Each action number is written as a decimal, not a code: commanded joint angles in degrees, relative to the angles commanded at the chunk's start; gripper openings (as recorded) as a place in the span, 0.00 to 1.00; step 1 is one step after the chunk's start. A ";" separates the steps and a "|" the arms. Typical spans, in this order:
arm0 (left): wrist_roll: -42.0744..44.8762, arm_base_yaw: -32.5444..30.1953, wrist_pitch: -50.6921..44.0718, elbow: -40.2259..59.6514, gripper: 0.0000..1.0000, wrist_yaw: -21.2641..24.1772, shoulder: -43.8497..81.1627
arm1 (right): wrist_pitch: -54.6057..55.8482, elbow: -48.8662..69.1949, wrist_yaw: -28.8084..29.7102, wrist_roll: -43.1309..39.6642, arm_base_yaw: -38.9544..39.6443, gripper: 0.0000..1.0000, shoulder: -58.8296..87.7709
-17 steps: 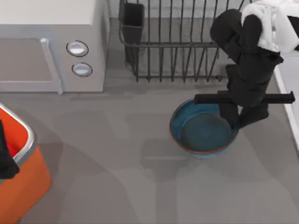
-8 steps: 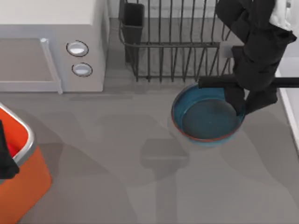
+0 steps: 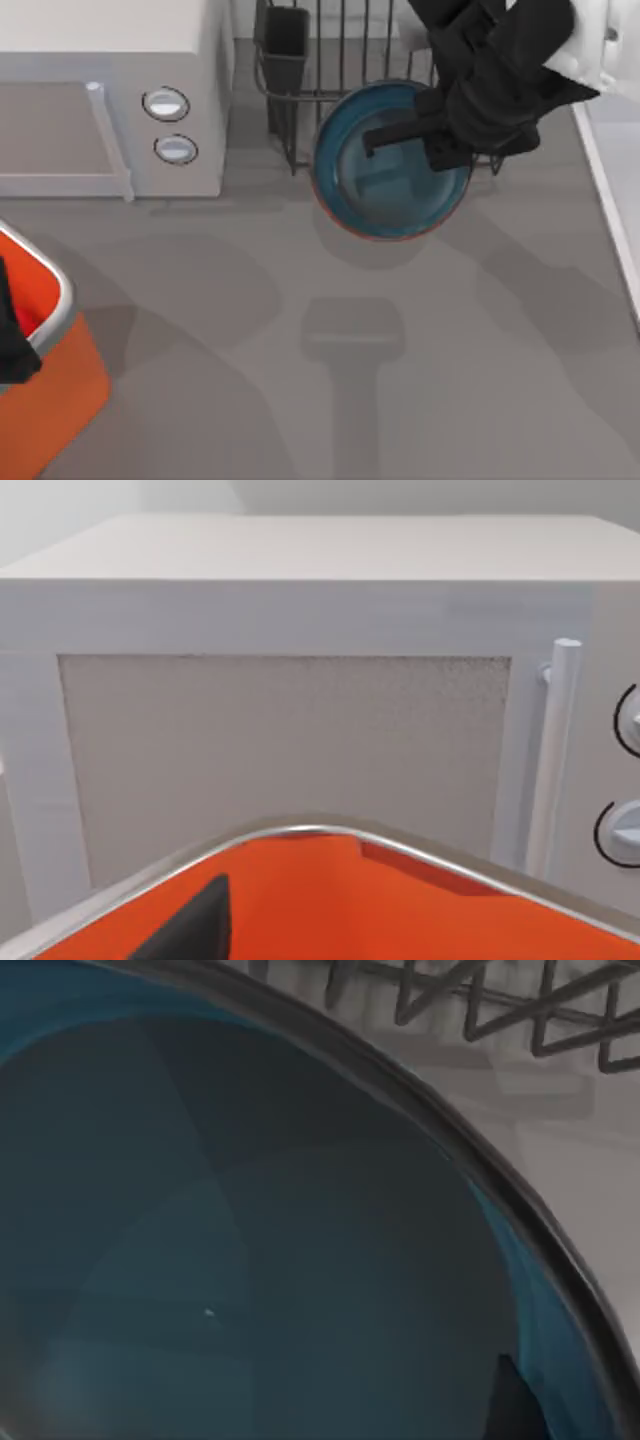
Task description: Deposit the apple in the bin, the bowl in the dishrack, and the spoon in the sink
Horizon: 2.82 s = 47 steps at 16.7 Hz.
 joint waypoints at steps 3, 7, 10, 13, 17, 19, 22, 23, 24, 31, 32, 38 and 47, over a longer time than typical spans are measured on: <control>0.00 0.00 0.00 0.00 1.00 0.00 0.00 | 11.97 -2.31 10.65 -4.49 5.96 0.00 -4.71; 0.00 0.00 0.00 0.00 1.00 0.00 0.00 | 30.63 -5.73 25.57 -10.81 14.05 0.00 -11.78; 0.00 0.00 0.00 0.00 1.00 0.00 0.00 | 42.82 -7.83 35.43 -14.87 19.25 0.00 -17.14; 0.00 0.00 0.00 0.00 1.00 0.00 0.00 | 49.76 -9.15 41.91 -17.54 22.74 0.00 -20.92; 0.00 0.00 0.00 0.00 1.00 0.00 0.00 | 51.40 -9.51 43.49 -18.24 23.65 0.00 -21.94; 0.00 0.00 0.00 0.00 1.00 0.00 0.00 | 51.29 -9.27 43.36 -18.14 23.37 0.00 -21.79; 0.00 0.00 0.00 0.00 1.00 0.00 0.00 | 53.36 -9.36 42.09 -18.17 22.24 0.00 -19.79; 0.00 0.00 0.00 0.00 1.00 0.00 0.00 | 55.25 -9.49 41.03 -18.20 21.21 0.00 -17.94; 0.00 0.00 0.00 0.00 1.00 0.00 0.00 | 57.69 -9.69 39.76 -18.24 19.92 0.00 -15.65; 0.00 0.00 0.00 0.00 1.00 0.00 0.00 | 83.40 -13.48 27.15 -18.92 6.89 0.00 4.74; 0.00 0.00 0.00 0.00 1.00 0.00 0.00 | 86.47 -14.06 25.36 -18.97 5.06 0.00 7.11; 0.00 0.00 0.00 0.00 1.00 0.00 0.00 | 92.90 -15.50 20.79 -19.03 0.40 0.00 12.63; 0.00 0.00 0.00 0.00 1.00 0.00 0.00 | 92.90 -15.50 20.79 -19.03 0.40 0.53 12.63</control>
